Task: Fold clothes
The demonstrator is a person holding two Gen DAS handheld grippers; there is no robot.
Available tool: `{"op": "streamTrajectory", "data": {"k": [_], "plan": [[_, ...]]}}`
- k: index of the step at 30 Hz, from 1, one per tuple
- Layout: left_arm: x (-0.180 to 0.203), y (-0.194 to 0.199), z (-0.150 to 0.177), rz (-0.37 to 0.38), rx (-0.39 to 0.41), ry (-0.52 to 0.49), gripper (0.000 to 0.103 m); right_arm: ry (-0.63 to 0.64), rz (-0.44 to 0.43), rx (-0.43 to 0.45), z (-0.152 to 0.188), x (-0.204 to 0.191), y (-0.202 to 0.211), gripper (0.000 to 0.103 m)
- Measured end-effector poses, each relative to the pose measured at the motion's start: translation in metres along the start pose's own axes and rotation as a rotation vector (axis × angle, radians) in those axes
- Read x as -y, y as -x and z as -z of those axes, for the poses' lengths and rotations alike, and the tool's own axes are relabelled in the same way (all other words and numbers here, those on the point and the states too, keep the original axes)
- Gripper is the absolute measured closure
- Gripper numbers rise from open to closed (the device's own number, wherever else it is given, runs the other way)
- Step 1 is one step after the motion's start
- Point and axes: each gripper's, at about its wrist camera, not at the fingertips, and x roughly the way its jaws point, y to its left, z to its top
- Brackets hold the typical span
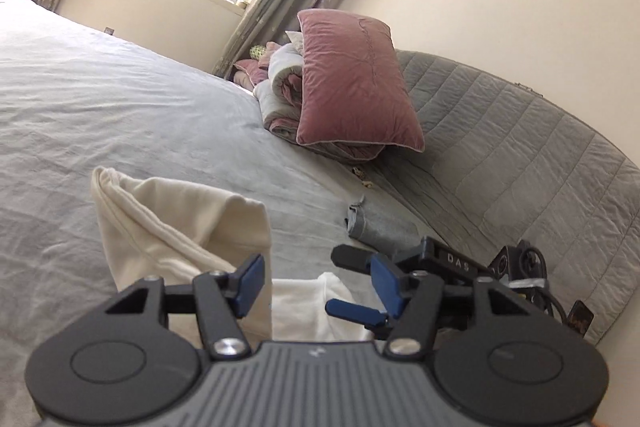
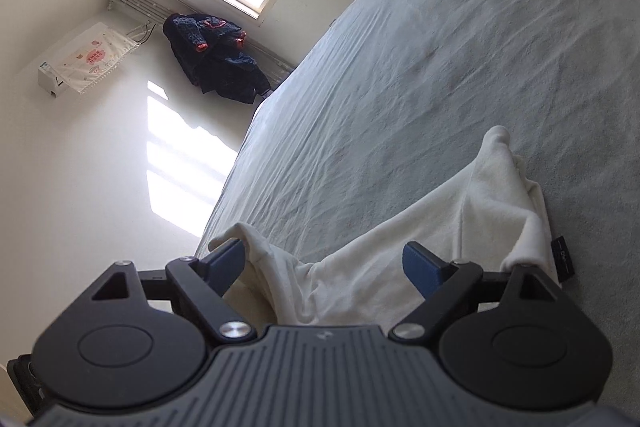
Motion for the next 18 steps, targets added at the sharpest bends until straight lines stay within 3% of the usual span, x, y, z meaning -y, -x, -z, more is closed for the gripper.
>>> {"op": "streamTrajectory", "data": {"k": [3, 8, 13, 18], "plan": [[-0.029, 0.022, -0.009, -0.08, 0.061, 0.069, 0.042, 0.04, 0.003, -0.031, 0.005, -0.007, -0.014, 0.014], [-0.076, 0.055, -0.011, -0.216, 0.083, 0.156, 0.04, 0.096, 0.01, -0.091, 0.013, -0.013, -0.034, 0.014], [-0.113, 0.068, -0.007, -0.335, 0.01, 0.258, 0.034, 0.119, 0.013, -0.122, 0.019, -0.016, -0.046, 0.014], [-0.142, 0.065, 0.005, -0.36, -0.085, 0.399, 0.034, 0.127, 0.003, -0.147, 0.024, -0.017, -0.055, 0.014]]}}
